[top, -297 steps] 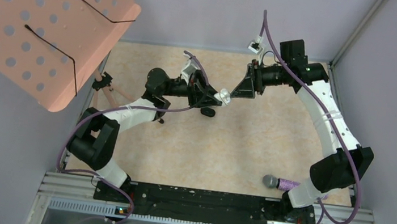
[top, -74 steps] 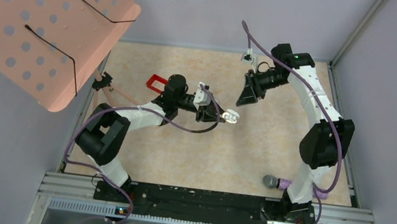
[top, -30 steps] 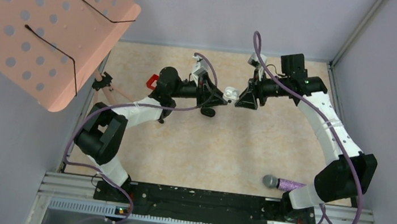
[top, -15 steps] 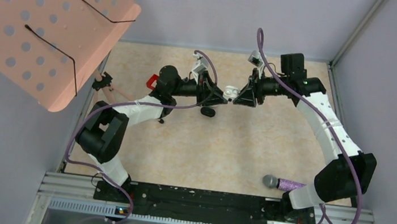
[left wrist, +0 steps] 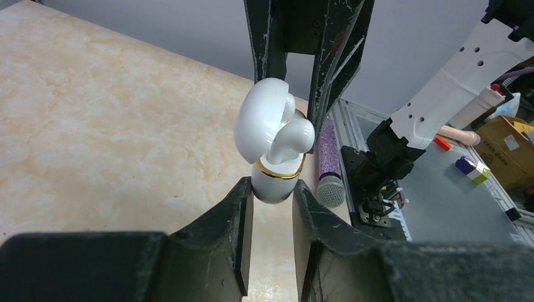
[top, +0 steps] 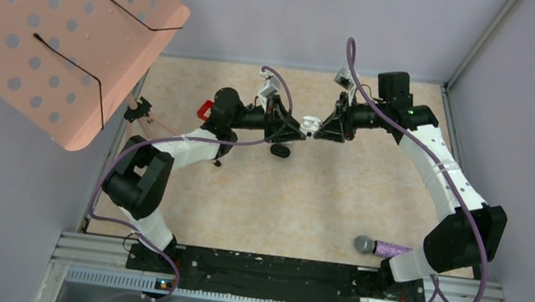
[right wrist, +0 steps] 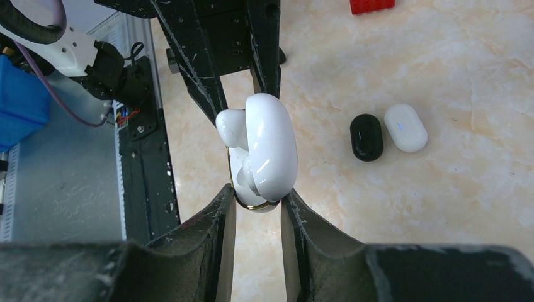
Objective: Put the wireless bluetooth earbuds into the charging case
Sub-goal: Adjust the earbud with the charging case.
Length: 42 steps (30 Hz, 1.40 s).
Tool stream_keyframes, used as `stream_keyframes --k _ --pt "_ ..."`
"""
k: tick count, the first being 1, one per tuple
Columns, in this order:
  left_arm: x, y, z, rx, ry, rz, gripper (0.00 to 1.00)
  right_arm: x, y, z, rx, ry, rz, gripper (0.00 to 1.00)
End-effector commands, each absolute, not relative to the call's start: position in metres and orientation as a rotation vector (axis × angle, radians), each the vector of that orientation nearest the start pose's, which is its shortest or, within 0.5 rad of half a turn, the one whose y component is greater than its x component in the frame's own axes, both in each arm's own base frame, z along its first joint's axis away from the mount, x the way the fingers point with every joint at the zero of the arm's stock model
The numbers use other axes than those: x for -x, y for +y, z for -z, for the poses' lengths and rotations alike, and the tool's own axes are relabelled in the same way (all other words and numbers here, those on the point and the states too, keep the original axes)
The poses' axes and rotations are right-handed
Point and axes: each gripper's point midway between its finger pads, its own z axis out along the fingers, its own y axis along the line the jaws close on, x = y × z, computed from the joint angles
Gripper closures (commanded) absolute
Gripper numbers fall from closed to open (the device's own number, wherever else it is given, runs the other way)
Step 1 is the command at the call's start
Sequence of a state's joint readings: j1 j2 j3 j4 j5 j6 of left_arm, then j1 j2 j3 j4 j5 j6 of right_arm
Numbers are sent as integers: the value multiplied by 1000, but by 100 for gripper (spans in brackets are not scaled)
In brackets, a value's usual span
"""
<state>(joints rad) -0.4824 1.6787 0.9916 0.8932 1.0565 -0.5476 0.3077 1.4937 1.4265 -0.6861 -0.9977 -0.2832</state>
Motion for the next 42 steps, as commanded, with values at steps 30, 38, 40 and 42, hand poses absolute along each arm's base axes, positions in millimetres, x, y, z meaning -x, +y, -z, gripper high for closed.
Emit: stream_keyframes --k 30,38,40,42 --pt "-304 -349 -284 -953 1295 1476 99 -290 250 -280 1041 1830 -1193 63" --pt "-303 -346 -279 -990 1275 1448 100 -292 246 -299 928 1851 -1325 47" --pt "-300 -346 -278 -1012 1265 1452 100 -295 246 -300 914 1860 -1314 47" --pt "-298 -347 -279 -1039 1244 1446 100 -301 244 -296 888 1883 -1294 48"
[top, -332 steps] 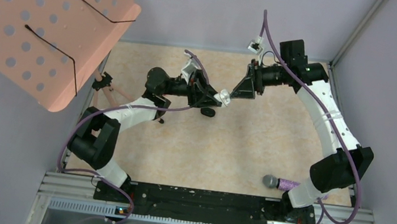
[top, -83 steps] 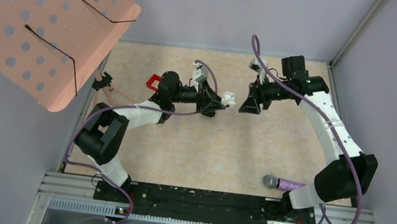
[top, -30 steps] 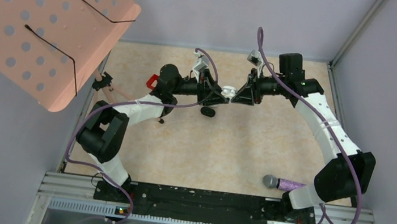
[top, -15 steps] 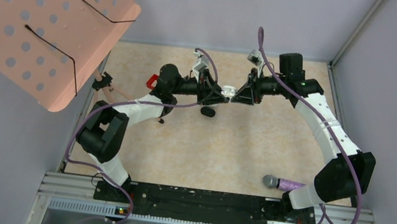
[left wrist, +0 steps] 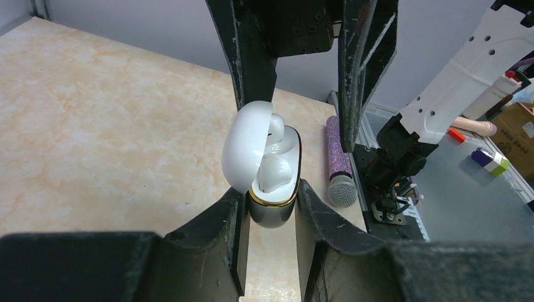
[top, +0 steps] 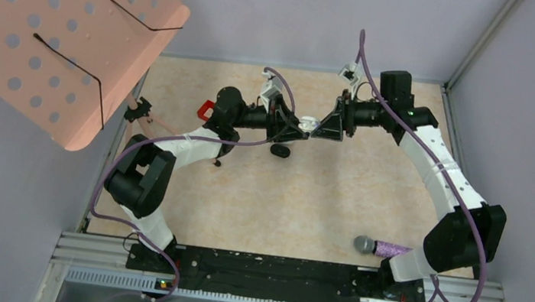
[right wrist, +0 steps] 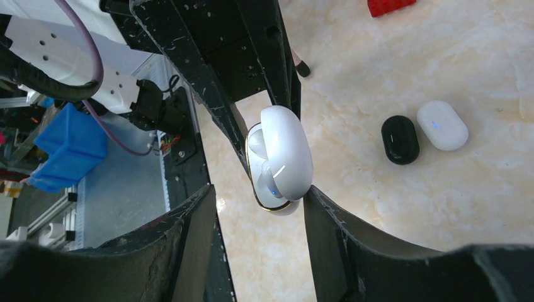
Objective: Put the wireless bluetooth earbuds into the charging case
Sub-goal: Adjust the earbud with the charging case.
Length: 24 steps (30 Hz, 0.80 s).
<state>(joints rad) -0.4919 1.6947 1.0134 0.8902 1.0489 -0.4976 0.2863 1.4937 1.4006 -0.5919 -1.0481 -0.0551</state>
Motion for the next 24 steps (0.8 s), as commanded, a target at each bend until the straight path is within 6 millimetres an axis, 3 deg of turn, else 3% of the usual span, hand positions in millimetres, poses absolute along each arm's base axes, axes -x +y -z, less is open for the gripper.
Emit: stream_keyframes --k 1,14,24 --pt "-296 -347 -280 -1050 1234 1444 100 -304 242 -293 877 1889 -1281 48" --pt "-287 -345 -280 -1110 1189 1435 100 -326 226 -273 721 1994 -1224 53" --pt "-291 -347 -276 -1089 1209 1438 100 -340 216 -270 650 2029 -1132 55"
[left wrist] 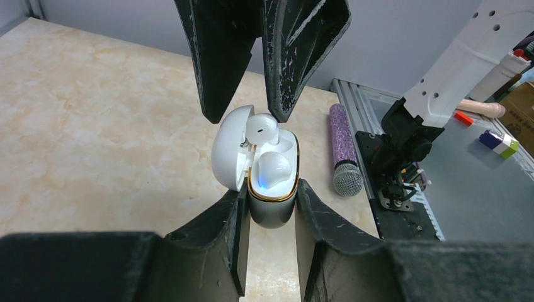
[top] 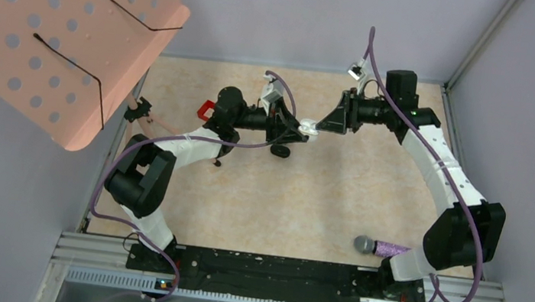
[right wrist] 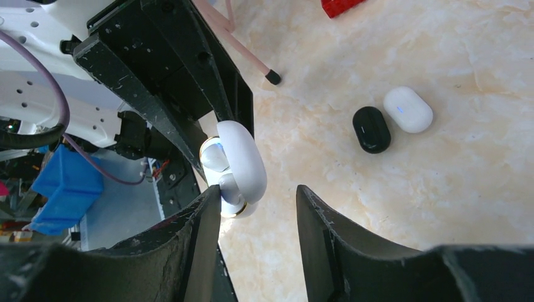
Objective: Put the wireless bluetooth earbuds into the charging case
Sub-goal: Adjust the earbud with the charging case.
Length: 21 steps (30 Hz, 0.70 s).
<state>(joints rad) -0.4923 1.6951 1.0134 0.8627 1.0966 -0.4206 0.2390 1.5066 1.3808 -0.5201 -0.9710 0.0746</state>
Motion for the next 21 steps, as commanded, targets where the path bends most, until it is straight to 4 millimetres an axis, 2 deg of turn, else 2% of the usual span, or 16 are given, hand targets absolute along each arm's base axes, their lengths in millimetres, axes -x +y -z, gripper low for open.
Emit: stream_keyframes --k 1,6,10,12,16,21 --pt "-292 -347 -275 -1082 1214 1436 100 -341 215 -270 645 2032 -1130 55" --pt "-299 -347 -269 -1038 1244 1415 100 -345 208 -278 614 2045 -1100 54" --pt "-307 -347 -264 -995 1280 1388 100 -339 206 -289 663 2028 -1084 55" --pt "-309 -347 -260 -981 1295 1377 100 -333 208 -295 693 2014 -1114 62" --pt "-310 -347 -255 -979 1312 1373 100 -323 215 -302 736 1986 -1168 85" --pt "-312 -347 -253 -975 1321 1368 100 -314 226 -298 774 1997 -1212 88"
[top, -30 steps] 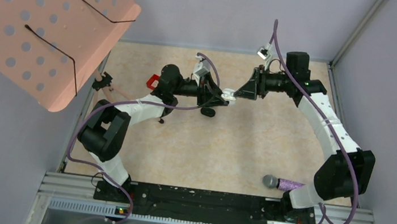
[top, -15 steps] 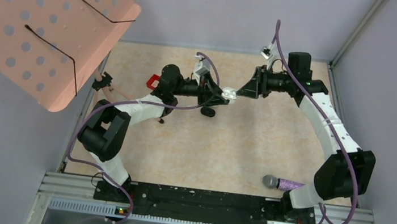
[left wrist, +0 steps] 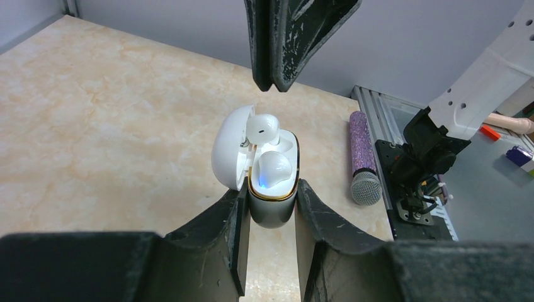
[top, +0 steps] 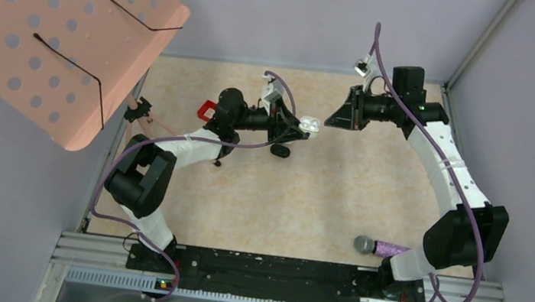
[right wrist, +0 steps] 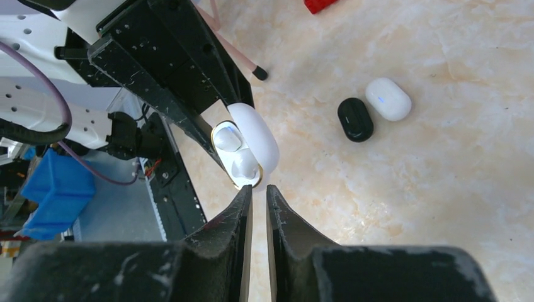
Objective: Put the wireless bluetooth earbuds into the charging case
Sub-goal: Adjust the earbud with the charging case.
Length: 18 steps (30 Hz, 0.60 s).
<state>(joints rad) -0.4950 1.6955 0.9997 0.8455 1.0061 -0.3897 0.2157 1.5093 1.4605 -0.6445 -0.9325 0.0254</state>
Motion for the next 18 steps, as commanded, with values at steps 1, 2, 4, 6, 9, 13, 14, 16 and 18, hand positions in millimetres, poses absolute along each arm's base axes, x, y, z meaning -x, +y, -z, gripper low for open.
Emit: stream_keyframes --k 1,2,4,6,9,13,14,16,18 --pt "-312 -347 -254 -976 1319 1368 100 -312 229 -298 784 1997 -1223 88" --pt "-311 -347 -255 -977 1318 1367 100 -311 231 -296 789 2000 -1225 86" --pt "-310 -347 -254 -984 1319 1372 100 -309 235 -296 802 1999 -1228 79" --pt "-308 -348 -254 -996 1313 1377 100 -310 240 -295 813 2002 -1223 73" --pt "-305 -348 -255 -1013 1301 1378 100 -316 244 -292 811 2016 -1188 63" --pt "-302 -349 -256 -1033 1289 1372 100 -326 244 -289 792 2029 -1150 63" --pt "-302 -349 -256 -1035 1288 1372 100 -327 244 -287 788 2037 -1143 63" --pt "-301 -350 -256 -1041 1282 1371 100 -328 245 -285 789 2043 -1133 63" --pt "-301 -350 -257 -1048 1274 1367 100 -328 246 -280 788 2060 -1114 65"
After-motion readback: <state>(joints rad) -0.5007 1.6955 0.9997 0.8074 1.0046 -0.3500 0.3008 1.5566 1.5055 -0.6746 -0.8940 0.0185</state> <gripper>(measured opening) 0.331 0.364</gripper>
